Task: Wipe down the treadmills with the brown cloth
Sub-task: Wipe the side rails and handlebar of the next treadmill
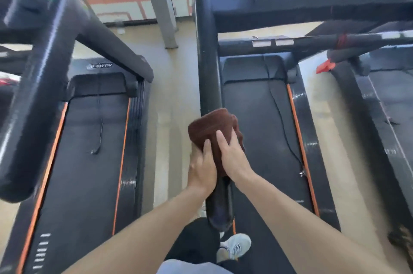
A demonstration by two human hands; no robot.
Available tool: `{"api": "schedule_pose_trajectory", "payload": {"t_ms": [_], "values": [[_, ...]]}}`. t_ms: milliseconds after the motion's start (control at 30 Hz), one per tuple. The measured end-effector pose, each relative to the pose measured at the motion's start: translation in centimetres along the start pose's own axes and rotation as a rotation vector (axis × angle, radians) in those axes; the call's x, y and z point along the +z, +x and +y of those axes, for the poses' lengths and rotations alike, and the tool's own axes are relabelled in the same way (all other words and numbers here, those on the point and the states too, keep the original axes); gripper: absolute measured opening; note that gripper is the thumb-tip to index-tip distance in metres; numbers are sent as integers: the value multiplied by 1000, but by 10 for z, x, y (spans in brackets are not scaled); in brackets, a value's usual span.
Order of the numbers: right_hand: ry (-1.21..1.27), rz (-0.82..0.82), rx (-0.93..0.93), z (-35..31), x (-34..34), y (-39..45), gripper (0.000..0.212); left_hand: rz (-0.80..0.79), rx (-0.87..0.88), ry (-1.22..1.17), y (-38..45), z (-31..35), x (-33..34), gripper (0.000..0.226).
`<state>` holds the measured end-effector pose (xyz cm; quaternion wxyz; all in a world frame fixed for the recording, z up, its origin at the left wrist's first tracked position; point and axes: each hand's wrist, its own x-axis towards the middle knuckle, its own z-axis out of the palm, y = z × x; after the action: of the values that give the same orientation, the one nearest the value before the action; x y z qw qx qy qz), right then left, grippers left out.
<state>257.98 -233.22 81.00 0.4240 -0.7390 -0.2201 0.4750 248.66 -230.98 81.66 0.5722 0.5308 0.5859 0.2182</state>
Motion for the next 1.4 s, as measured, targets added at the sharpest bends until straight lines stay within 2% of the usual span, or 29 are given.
{"api": "schedule_pose_trajectory", "payload": {"t_ms": [167, 267, 367, 467, 500, 667, 833, 933, 1000, 1133, 1300, 1400], "values": [[-117, -27, -157, -46, -1, 56, 90, 112, -1, -26, 53, 29, 9, 45], [-162, 23, -191, -78, 2, 95, 81, 147, -18, 2, 98, 53, 14, 45], [-109, 60, -73, -109, 6, 137, 73, 152, -14, 65, 147, 83, 16, 52], [-104, 38, 112, -139, 5, 174, 82, 149, 32, 183, 187, 113, 15, 77], [-120, 20, 161, -149, 5, 184, 87, 140, 38, 225, 197, 121, 15, 79], [-189, -9, 241, -180, 5, 217, 84, 130, 40, 321, 229, 143, 17, 67], [-133, -75, 221, -166, -5, 214, 93, 129, 51, 304, 226, 138, 16, 68], [-188, -87, 131, -158, -11, 193, 90, 113, 41, 300, 206, 129, 12, 63], [-251, -125, 14, -148, -17, 178, 82, 131, 5, 278, 184, 114, 12, 63], [-310, -244, -255, -121, -34, 139, 85, 167, -49, 221, 138, 82, 16, 61], [-416, -325, -415, -94, -41, 112, 81, 255, -114, 244, 96, 59, 22, 73], [-445, -348, -429, -89, -45, 104, 83, 280, -156, 234, 85, 50, 24, 100]]}}
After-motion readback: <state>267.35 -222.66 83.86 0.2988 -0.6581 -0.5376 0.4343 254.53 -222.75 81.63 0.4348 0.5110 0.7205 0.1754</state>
